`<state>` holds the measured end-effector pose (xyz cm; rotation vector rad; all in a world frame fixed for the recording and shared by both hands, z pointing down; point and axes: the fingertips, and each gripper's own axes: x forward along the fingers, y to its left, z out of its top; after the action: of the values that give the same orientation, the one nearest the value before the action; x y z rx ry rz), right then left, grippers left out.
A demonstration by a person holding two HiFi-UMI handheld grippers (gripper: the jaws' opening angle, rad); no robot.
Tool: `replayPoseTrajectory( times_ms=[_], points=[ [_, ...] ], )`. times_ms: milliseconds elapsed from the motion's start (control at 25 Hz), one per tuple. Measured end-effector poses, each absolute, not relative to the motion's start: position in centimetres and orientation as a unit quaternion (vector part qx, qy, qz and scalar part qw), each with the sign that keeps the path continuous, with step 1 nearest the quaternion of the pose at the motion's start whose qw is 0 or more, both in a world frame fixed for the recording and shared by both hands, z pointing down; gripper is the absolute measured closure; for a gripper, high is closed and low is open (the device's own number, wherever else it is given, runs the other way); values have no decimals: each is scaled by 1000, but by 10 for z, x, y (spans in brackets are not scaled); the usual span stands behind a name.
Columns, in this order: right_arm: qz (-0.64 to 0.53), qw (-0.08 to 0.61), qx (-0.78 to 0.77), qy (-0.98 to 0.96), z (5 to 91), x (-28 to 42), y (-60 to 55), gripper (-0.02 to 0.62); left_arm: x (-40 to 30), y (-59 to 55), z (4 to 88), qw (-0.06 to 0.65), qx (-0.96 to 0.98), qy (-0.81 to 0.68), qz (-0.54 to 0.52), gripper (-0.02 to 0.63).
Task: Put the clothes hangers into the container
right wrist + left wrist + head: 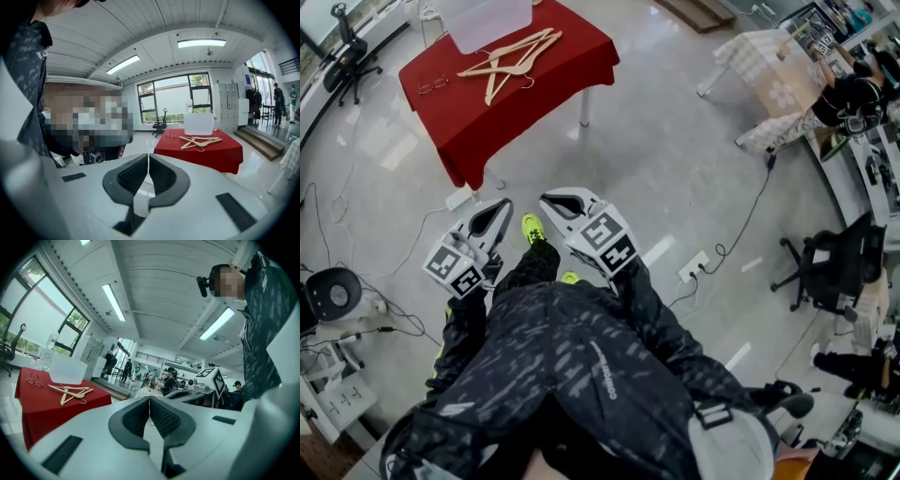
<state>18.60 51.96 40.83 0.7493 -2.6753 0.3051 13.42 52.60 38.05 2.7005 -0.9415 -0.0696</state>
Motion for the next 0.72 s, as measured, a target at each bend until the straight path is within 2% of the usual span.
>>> replayPoseTrajectory(
  times_ms=[720],
  points=[
    [104, 206, 266, -936, 407, 118, 376, 577, 90, 380, 379, 136, 942, -308, -15, 595]
  ],
)
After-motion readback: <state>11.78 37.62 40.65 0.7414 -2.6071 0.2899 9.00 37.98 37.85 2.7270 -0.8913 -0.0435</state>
